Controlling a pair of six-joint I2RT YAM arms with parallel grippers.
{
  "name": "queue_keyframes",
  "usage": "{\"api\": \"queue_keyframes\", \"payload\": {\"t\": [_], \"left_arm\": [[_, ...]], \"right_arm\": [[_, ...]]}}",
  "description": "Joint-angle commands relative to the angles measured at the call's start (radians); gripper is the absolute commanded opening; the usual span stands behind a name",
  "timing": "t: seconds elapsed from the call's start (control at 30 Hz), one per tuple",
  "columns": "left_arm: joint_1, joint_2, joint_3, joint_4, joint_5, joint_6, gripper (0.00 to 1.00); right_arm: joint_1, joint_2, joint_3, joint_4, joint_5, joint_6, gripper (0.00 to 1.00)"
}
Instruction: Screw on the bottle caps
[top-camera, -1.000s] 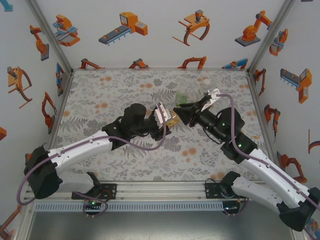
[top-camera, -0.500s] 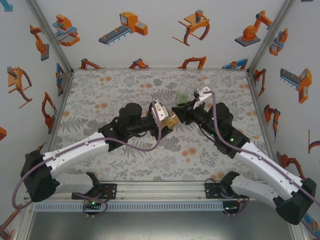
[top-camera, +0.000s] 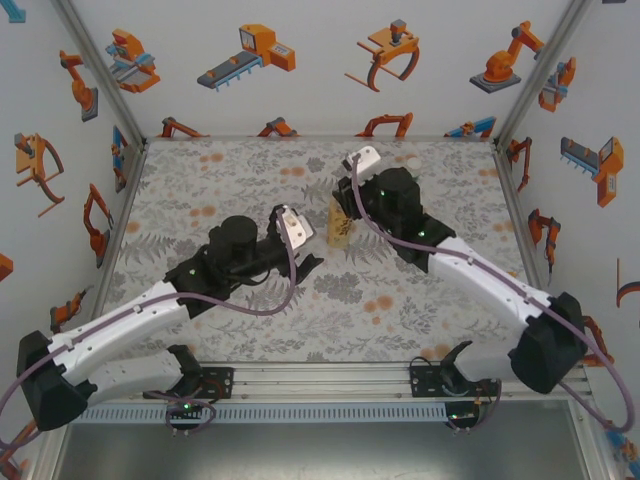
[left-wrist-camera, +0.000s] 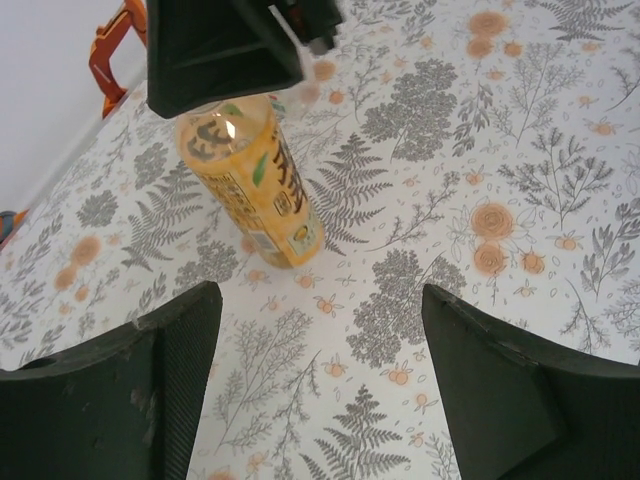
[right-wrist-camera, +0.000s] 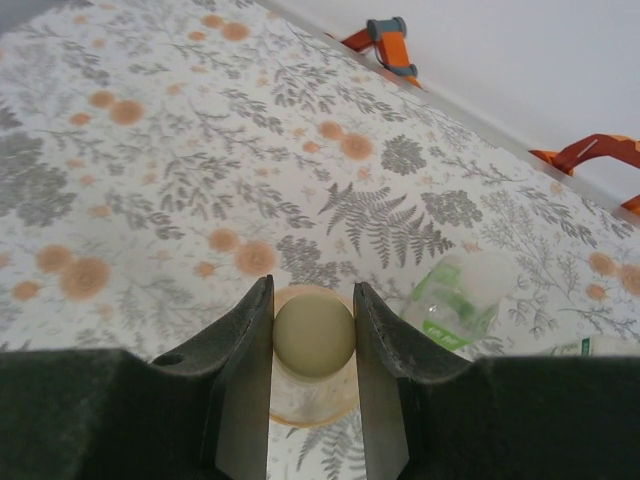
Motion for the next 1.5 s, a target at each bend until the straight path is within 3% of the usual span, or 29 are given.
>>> {"api": "queue_keyframes", "payload": {"t": [0.0,0.47,1.13,1.47], "left_arm": [[0.007,-0.048,-0.02,-0.05,-0.038,-0.014,0.75],[0.011,-0.137,-0.064,-0.115,-0.099,-0.054,0.75],[0.011,-0.148,-0.076,-0.124,-0.118,-0.07,0.75],[0.011,-0.149,-0.085,-0.118,-0.12,-0.074,0.75]], "right_arm": [[-0.039,0.085,0.093,0.095,-0.041,-0.026,0.0],[-0.129,0.438,0.395,0.1,-0.143,0.015,0.0],[-0.135,0.526,0.469,0.015,-0.19,0.021,0.0],[-0.135,0.539,0.47,-0.011,-0.193,-0.013,0.18]]}}
